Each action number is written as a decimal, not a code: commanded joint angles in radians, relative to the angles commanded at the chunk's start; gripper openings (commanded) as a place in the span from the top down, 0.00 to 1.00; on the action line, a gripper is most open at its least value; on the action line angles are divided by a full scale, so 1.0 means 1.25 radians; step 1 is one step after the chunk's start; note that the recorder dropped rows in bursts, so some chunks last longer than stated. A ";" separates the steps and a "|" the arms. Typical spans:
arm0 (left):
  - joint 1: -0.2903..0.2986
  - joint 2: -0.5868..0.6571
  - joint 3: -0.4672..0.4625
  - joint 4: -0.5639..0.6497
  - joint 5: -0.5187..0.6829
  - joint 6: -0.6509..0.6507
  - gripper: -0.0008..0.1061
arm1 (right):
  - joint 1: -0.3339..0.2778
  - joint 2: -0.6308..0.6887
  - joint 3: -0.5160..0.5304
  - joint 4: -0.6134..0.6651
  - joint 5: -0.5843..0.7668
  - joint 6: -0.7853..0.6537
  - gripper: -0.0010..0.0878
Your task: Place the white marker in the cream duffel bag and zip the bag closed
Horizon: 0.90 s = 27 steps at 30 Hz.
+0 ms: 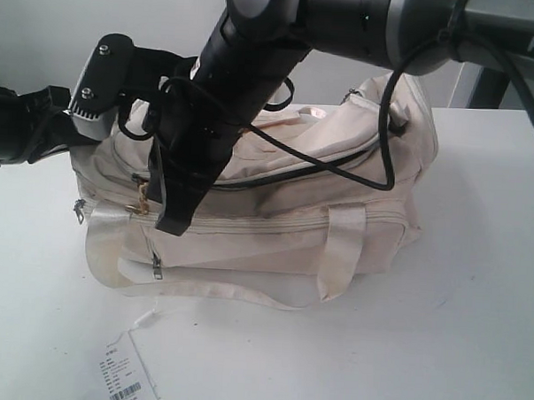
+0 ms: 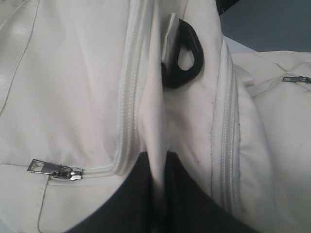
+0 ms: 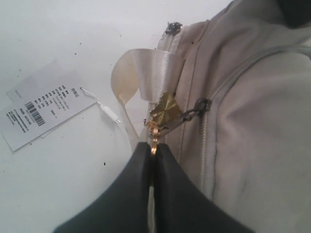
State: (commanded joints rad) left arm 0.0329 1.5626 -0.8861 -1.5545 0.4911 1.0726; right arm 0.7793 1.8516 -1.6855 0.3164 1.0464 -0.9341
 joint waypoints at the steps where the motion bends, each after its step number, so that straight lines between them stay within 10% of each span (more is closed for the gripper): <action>1: 0.000 0.000 0.000 0.000 0.000 0.000 0.99 | 0.000 0.000 0.000 0.000 0.002 0.000 0.99; 27: 0.000 0.000 0.000 0.000 0.001 0.000 0.99 | -0.001 -0.005 0.000 -0.045 0.038 0.017 0.99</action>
State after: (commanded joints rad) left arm 0.0329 1.5626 -0.8861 -1.5545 0.4926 1.0726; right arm 0.7775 1.8453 -1.6855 0.2606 1.0938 -0.9129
